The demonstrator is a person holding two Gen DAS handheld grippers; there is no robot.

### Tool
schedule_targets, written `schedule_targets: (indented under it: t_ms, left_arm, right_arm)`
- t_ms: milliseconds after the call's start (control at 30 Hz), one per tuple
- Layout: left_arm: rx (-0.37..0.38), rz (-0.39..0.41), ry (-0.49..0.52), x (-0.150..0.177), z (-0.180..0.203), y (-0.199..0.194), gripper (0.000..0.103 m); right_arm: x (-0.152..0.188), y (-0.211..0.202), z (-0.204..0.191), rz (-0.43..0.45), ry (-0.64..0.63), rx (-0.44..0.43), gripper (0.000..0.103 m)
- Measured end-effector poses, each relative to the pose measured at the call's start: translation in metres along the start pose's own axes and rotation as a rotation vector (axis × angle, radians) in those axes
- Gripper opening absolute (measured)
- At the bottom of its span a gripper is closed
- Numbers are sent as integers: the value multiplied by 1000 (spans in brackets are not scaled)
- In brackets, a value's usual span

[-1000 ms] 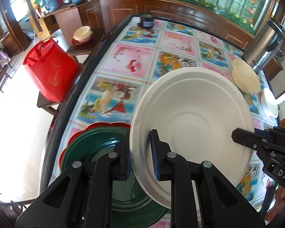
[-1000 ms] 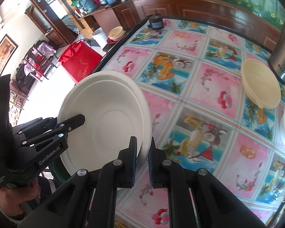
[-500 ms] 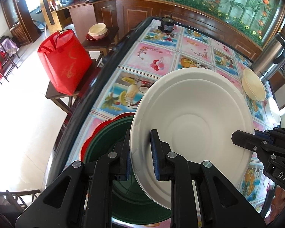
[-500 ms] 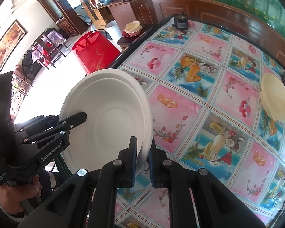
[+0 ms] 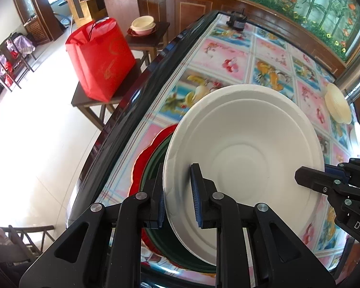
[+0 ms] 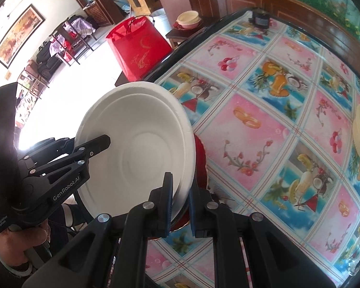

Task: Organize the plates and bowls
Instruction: 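Carry the white plate with the left tool over the green basin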

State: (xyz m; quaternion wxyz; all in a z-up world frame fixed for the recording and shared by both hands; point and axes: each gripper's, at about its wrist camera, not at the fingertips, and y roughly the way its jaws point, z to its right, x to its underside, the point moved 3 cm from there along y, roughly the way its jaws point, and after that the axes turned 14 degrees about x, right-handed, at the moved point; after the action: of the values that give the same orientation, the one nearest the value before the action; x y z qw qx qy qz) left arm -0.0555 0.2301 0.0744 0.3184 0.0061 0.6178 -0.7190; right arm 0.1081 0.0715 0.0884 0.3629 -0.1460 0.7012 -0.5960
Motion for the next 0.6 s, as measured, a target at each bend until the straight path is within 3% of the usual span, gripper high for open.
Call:
schedule_targets:
  t_ms: [333,600]
  left_arm:
    - [-29,-47,3,20,-13,14,19]
    - [-36,-42,15,22,-11,14,19]
  right_arm:
    - [10,21,-20,-55,-61,12,13]
    - [9,23,-24,-53,-90,33,13]
